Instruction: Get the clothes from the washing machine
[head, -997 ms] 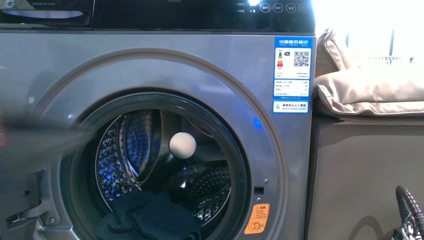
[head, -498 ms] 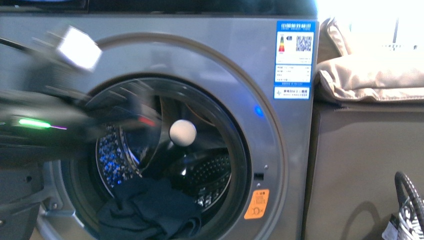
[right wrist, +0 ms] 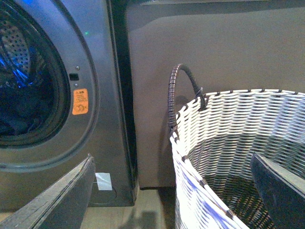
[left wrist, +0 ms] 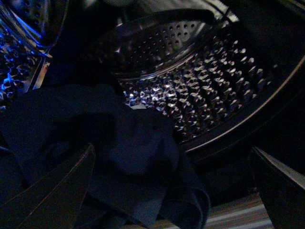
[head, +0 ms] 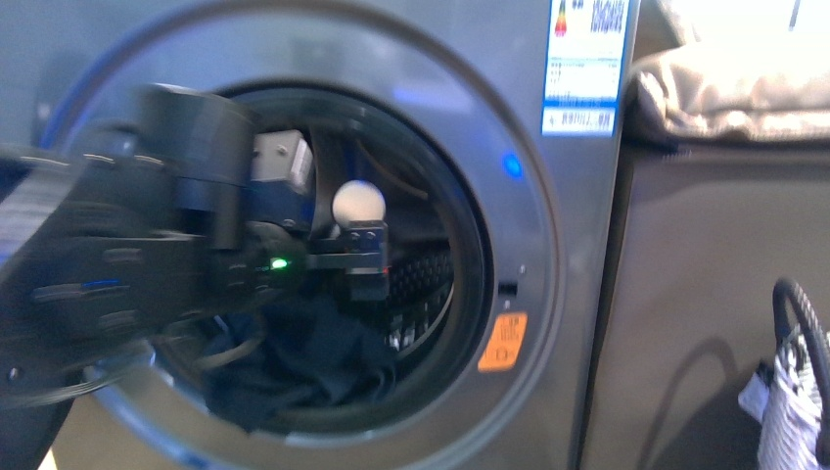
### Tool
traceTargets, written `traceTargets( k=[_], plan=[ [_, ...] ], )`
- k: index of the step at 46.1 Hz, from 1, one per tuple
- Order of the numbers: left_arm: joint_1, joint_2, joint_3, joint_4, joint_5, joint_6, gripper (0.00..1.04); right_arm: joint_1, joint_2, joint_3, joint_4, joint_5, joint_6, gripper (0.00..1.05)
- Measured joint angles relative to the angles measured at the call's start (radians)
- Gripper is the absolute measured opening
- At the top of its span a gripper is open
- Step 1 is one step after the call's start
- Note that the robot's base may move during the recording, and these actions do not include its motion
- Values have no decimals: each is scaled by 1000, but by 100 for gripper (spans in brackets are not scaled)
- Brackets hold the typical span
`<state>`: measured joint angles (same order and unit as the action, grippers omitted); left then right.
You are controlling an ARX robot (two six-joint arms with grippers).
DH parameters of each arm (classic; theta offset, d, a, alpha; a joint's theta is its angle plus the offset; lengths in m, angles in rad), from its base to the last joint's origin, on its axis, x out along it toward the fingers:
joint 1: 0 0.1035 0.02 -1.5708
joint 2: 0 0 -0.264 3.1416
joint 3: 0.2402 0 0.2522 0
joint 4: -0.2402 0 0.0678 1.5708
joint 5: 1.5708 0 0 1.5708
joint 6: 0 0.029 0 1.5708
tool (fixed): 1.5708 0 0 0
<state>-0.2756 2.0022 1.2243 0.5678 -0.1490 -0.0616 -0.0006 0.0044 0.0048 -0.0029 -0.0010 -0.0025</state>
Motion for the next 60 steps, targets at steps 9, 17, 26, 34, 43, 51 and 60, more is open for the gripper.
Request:
traceTargets(
  k=[9, 17, 26, 34, 43, 51, 60],
  plan=[
    [6, 129, 121, -27, -32, 63, 98, 0, 0, 0, 0, 0, 0, 97],
    [21, 215, 228, -86, -65, 108, 98, 0, 0, 0, 0, 0, 0, 97],
    [60, 290, 343, -152, -95, 138, 98, 0, 0, 0, 0, 0, 0, 97],
    [99, 360, 430, -248, -95, 140, 98, 0, 0, 0, 0, 0, 0, 97],
    [114, 421, 469, -298, -74, 137, 98, 0, 0, 0, 0, 0, 0, 97],
    [114, 434, 495, -378, -59, 139, 98, 0, 0, 0, 0, 0, 0, 97],
    [108, 438, 539, -549, -70, 136, 98, 0, 0, 0, 0, 0, 0, 97]
  ],
)
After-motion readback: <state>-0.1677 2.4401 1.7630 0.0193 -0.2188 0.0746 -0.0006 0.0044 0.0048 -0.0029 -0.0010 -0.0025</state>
